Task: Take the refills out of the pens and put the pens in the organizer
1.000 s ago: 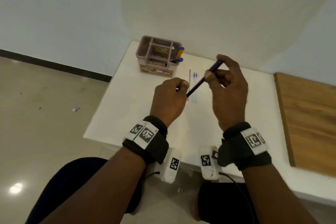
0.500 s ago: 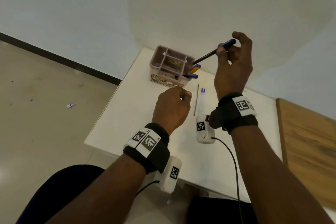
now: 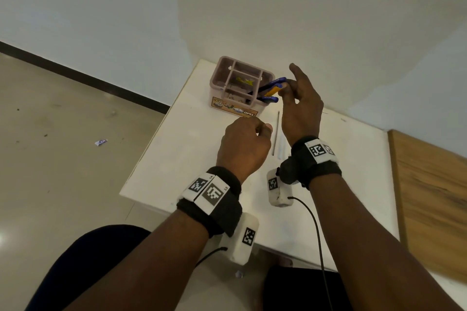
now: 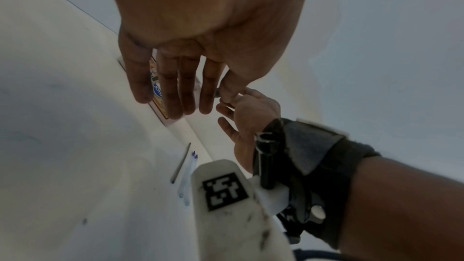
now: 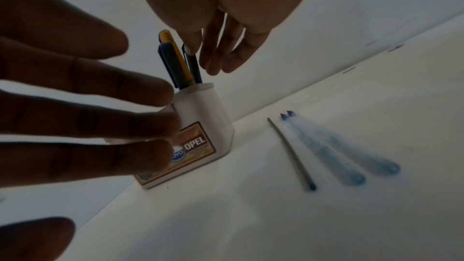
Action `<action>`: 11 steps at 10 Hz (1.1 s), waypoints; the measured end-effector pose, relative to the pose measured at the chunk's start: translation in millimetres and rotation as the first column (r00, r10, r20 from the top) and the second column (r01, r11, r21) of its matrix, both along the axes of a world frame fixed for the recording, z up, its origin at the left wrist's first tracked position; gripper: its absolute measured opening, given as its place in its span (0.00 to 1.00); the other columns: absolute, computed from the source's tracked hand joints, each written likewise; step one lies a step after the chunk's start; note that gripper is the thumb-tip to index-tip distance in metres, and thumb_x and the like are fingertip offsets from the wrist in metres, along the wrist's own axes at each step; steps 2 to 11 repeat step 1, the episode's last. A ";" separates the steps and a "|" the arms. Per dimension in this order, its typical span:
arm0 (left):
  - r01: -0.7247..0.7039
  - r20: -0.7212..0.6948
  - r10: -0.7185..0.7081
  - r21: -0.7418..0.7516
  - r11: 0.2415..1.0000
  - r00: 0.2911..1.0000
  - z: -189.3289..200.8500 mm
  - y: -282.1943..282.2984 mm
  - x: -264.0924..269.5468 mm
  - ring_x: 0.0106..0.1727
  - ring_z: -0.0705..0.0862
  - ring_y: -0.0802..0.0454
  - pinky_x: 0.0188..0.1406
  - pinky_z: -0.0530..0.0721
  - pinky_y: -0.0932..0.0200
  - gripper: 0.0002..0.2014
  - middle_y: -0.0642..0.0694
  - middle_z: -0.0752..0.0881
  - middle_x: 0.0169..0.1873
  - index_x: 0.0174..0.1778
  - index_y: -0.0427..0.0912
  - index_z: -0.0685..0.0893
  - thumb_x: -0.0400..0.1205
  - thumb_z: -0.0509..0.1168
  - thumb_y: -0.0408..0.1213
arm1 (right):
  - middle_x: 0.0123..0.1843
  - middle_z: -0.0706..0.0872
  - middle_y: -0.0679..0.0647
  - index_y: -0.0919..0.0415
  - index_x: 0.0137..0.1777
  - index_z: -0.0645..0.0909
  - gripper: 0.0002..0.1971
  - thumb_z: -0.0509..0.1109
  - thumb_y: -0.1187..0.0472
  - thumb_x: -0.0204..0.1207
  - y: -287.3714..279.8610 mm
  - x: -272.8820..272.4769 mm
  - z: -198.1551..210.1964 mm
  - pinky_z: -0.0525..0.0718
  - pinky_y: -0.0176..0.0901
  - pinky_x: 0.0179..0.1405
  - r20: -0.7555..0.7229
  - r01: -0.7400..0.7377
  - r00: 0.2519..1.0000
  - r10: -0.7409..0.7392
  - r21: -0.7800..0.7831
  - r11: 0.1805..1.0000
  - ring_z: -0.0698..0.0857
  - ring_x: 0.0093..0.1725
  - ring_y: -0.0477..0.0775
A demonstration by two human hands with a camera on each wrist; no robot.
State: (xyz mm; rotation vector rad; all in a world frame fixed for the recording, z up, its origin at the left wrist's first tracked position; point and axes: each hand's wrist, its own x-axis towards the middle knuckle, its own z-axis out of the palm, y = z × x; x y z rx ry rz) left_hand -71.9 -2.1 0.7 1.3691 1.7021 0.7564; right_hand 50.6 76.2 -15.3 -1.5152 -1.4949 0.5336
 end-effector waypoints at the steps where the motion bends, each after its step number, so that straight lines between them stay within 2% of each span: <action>1: -0.035 -0.001 0.035 -0.012 0.999 0.999 1.9 1.4 1.6 0.60 0.83 0.53 0.59 0.71 0.61 0.17 0.46 0.87 0.67 0.67 0.43 0.85 0.90 0.60 0.48 | 0.66 0.92 0.54 0.51 0.83 0.75 0.22 0.64 0.60 0.91 1.5 -0.8 3.3 0.82 0.46 0.75 -0.004 0.001 1.000 -0.001 -0.011 1.000 0.89 0.66 0.54; 11: -0.035 -0.001 0.035 -0.012 0.999 0.999 1.9 1.4 1.6 0.60 0.83 0.53 0.59 0.71 0.61 0.17 0.46 0.87 0.67 0.67 0.43 0.85 0.90 0.60 0.48 | 0.66 0.92 0.54 0.51 0.83 0.75 0.22 0.64 0.60 0.91 1.5 -0.8 3.3 0.82 0.46 0.75 -0.004 0.001 1.000 -0.001 -0.011 1.000 0.89 0.66 0.54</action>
